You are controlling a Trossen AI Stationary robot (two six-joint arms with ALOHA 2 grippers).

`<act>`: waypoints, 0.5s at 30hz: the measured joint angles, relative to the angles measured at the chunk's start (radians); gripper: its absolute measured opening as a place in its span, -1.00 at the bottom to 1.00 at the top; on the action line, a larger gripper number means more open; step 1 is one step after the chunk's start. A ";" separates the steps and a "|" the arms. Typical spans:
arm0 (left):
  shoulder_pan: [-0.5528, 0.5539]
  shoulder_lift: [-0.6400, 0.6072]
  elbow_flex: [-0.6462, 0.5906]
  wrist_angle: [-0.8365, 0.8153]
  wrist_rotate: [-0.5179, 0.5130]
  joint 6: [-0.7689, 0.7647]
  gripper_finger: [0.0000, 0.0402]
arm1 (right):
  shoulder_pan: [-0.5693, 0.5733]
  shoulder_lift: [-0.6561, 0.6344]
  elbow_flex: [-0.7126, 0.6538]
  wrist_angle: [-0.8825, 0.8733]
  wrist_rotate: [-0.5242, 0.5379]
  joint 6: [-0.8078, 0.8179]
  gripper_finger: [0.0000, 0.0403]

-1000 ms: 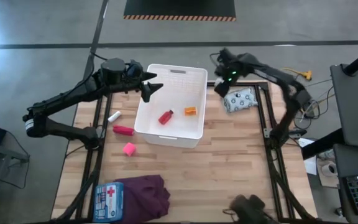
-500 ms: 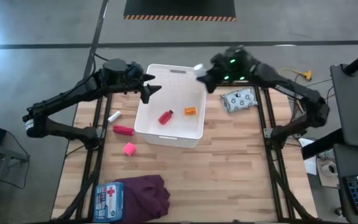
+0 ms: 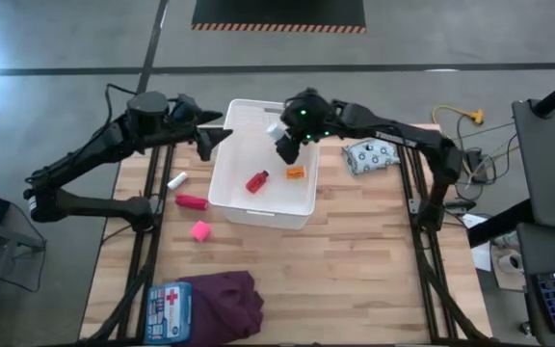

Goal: Pick & place medical supplies in basket/bin
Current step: Put the white medicine bottle into the white bin, then put the mailer bag into the white bin

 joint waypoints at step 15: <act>0.000 0.057 0.000 -0.021 0.000 0.066 0.47 | 0.018 -0.073 0.189 -0.368 0.305 -0.189 0.73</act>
